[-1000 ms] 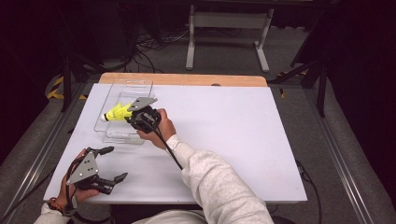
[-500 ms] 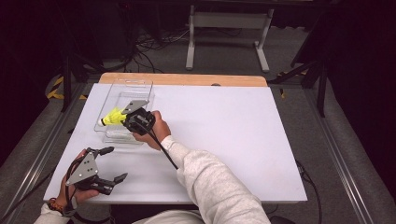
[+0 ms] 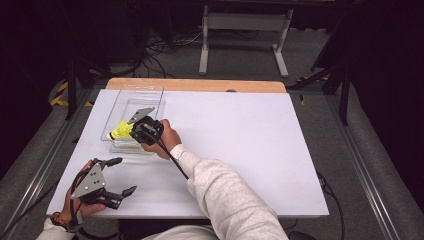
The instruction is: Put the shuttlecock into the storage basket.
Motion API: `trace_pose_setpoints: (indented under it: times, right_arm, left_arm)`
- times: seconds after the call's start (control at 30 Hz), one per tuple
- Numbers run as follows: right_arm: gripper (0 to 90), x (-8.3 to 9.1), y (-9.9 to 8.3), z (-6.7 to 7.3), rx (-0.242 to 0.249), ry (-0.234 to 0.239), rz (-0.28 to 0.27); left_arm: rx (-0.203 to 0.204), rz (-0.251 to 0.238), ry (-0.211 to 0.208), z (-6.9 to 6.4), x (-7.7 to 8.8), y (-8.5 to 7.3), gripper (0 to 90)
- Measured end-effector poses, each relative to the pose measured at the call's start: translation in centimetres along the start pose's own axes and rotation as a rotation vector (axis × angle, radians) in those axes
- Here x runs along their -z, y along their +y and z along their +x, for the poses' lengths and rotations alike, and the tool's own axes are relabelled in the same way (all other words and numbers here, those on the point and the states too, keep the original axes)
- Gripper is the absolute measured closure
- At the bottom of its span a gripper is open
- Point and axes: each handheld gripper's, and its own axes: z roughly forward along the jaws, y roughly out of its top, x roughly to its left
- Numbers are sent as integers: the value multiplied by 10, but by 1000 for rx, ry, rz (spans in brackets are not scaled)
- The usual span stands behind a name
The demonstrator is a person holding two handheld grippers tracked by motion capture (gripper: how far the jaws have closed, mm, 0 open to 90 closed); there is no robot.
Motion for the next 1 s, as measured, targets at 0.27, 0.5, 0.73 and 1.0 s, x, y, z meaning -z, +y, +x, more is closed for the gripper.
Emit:
trace_pose_setpoints:
  times: [0.27,0.5,0.73,1.0]
  right_arm:
    - [882,-5,-1,-4,-7,5,29]
    - [870,-8,-3,-6,-13,9,55]
    - [788,-12,-4,-7,-7,32,70]
    - [683,-13,-3,-11,-16,48,98]
  left_arm:
    - [-1,10,-10,-1,-1,0,42]
    - [-2,12,-14,-1,-1,0,42]
    - [-1,13,-13,-1,-1,0,42]
    - [-2,12,-13,-1,-1,0,42]
